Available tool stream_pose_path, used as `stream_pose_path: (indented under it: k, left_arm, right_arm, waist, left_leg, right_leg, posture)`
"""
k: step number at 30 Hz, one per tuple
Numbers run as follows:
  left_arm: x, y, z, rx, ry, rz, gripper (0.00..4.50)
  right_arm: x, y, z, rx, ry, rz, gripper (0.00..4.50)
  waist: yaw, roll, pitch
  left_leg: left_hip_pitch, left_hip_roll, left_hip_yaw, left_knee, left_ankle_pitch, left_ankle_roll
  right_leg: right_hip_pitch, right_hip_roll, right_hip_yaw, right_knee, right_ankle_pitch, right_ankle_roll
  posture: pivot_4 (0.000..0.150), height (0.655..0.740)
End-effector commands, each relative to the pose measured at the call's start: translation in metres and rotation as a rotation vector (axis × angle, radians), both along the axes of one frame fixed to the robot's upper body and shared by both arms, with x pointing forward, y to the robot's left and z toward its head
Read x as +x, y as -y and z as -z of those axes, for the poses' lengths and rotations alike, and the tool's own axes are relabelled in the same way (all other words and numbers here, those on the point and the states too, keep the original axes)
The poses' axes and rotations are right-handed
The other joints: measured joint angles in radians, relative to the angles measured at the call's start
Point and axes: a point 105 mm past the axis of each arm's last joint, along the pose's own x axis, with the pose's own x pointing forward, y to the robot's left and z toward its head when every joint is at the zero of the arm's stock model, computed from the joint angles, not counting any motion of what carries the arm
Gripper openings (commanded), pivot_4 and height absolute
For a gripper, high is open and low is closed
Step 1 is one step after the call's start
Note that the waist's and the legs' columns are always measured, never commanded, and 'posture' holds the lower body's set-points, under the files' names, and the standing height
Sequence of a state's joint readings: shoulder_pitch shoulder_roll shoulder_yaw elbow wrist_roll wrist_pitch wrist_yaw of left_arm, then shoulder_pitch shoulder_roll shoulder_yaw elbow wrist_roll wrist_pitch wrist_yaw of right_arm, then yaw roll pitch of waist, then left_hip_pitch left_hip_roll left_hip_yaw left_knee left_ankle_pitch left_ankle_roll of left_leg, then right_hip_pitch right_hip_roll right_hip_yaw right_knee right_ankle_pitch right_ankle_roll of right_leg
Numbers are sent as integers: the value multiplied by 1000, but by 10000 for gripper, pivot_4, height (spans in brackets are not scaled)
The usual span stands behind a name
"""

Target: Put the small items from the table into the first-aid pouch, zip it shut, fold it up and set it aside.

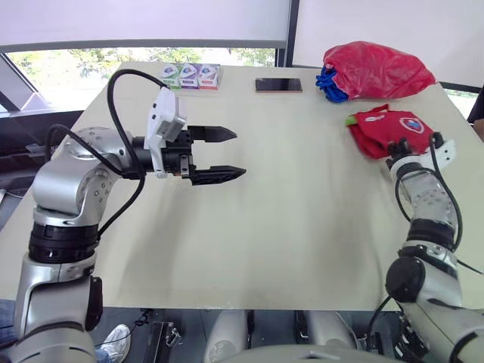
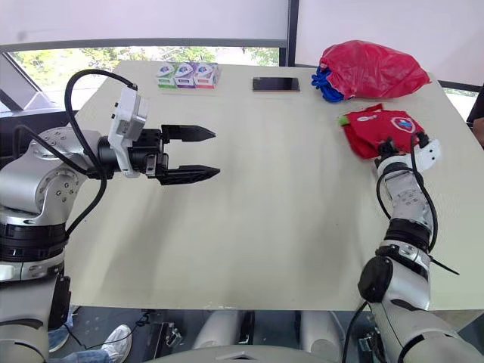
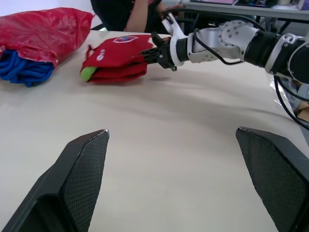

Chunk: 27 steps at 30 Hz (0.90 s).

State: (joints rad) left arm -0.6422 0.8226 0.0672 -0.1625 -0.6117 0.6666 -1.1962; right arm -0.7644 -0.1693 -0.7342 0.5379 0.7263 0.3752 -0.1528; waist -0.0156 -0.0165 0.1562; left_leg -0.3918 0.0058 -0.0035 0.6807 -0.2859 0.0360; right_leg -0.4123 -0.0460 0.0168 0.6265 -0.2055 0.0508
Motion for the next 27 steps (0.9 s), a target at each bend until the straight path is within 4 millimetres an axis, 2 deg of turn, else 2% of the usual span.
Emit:
stream_pose_path:
  k: [1, 4, 9, 13, 16, 18, 19, 22, 25, 27]
  left_arm:
    - [2, -2, -12, -32, 48, -18, 45000]
    - [6, -3, -15, -63, 59, -44, 45000]
    - [5, -2, -19, -93, 76, -37, 45000]
    - [4, -2, -16, -103, 84, -20, 45000]
    - [6, -7, -5, -94, 70, -50, 45000]
    - [4, -8, 0, -100, 56, -58, 45000]
    - [3, -9, 4, -99, 47, -68, 45000]
    - [1, -23, 26, -79, -7, -162, 45000]
    - [-6, -37, 49, -66, -67, -250, 45000]
    - [-15, -46, 65, -57, -111, -306, 45000]
  right_arm:
    - [-4, 2, -6, 37, 24, 93, 1325]
    - [-7, -9, 1, 35, 18, 81, 1325]
    - [-13, -14, 9, -7, -11, 48, 1325]
    - [-16, -18, 5, -61, 0, 0, 16551]
    - [-23, -21, 0, -86, 13, -36, 32999]
    - [-29, -24, -2, -106, 21, -77, 41343]
    - [-33, -26, -4, -147, 25, -122, 43778]
    - [-59, -33, -14, -404, 79, -327, 43778]
    - [-86, -38, -15, -672, 128, -510, 43778]
    - [-104, -36, -13, -771, 158, -613, 43778]
  waist:
    - [-2, 0, 0]
    - [-3, 0, 0]
    - [-4, 0, 0]
    - [-5, 1, 0]
    - [-8, 1, 0]
    - [-12, 1, 0]
    - [-12, 1, 0]
    - [-11, 1, 0]
    - [-11, 2, 0]
    - [-15, 1, -1]
  left_leg:
    - [0, 0, 0, 0, 0, 0]
    - [1, 0, 0, -1, 0, 0]
    - [1, 0, 0, -1, -1, 1]
    - [2, 0, 0, -1, -1, 1]
    - [2, 0, 1, -2, -1, 1]
    - [3, 0, 1, -3, -1, 1]
    - [3, 0, 1, -3, -1, 1]
    - [4, 0, 2, -6, -1, 2]
    - [5, 0, 3, -10, -1, 2]
    - [6, 0, 5, -11, -1, 2]
  right_leg:
    - [0, 0, 0, 0, 0, 0]
    - [0, 0, 0, 0, 0, 0]
    - [0, 0, 0, 1, 0, 0]
    - [0, 0, 0, 1, 0, 0]
    - [0, 0, 1, 1, 0, 0]
    - [0, 0, 2, 1, 0, 0]
    - [0, 0, 2, 1, 0, 0]
    - [0, -1, 2, 0, 0, 0]
    - [0, -2, 4, -2, -1, 0]
    - [1, -2, 5, -3, -1, 0]
  posture:
    - [1500, 7400]
    - [1500, 7400]
    - [1500, 7400]
    - [1500, 7400]
    - [1500, 7400]
    - [1500, 7400]
    - [1500, 7400]
    - [1500, 7400]
    - [1500, 7400]
    - [1500, 7400]
